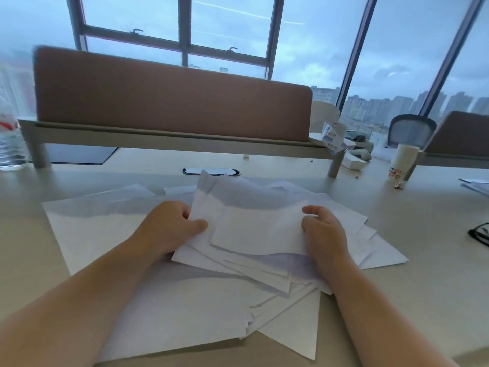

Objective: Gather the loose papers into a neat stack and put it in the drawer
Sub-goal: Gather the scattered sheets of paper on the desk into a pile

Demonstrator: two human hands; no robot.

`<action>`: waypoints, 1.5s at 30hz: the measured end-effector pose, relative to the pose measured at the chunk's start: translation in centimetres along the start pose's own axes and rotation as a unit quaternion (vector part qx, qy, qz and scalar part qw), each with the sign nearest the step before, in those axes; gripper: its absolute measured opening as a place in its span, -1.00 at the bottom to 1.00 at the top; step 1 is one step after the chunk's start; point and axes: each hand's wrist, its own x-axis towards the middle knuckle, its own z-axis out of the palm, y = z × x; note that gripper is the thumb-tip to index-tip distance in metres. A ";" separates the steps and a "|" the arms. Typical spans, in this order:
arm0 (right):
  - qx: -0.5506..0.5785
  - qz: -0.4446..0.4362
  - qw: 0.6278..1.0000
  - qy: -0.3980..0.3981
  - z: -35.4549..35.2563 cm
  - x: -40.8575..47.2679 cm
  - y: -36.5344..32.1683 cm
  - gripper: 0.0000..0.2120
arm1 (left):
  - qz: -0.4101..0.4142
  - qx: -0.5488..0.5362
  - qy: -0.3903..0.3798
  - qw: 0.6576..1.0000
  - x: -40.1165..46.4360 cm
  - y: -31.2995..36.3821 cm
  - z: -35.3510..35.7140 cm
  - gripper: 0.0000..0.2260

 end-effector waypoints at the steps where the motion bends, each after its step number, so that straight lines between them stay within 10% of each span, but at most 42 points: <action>1: -0.043 -0.012 0.999 0.000 0.1 -0.1 -0.1 -0.63 | 0.005 0.007 0.001 1.000 0.1 -0.1 -0.1 -0.67; 9: -0.140 -0.061 0.988 -0.019 0.4 -0.4 0.1 -0.29 | 0.010 0.049 0.032 0.998 0.5 -0.8 -0.6 -0.73; 18: -0.096 -0.090 0.991 -0.007 0.6 -0.2 0.2 -0.80 | 0.029 0.267 0.132 0.954 -0.8 0.7 -1.6 -0.58; 30: 0.131 0.031 0.990 -0.049 1.4 0.1 0.1 -0.77 | 0.027 -0.162 0.179 0.970 -0.2 1.2 0.5 -0.81; 34: 0.186 0.058 0.979 -0.063 1.5 0.5 0.3 -0.68 | -0.049 -0.365 0.009 0.930 -0.7 1.9 0.5 -0.77; 37: 0.207 0.047 0.975 -0.067 1.1 0.5 0.4 -0.56 | -0.016 -0.311 -0.085 0.947 -1.3 1.7 1.0 -0.89; 45: 0.122 -0.037 0.990 -0.066 1.1 -0.2 0.6 -0.73 | 0.042 -0.151 -0.011 0.988 -1.5 1.3 0.7 -0.61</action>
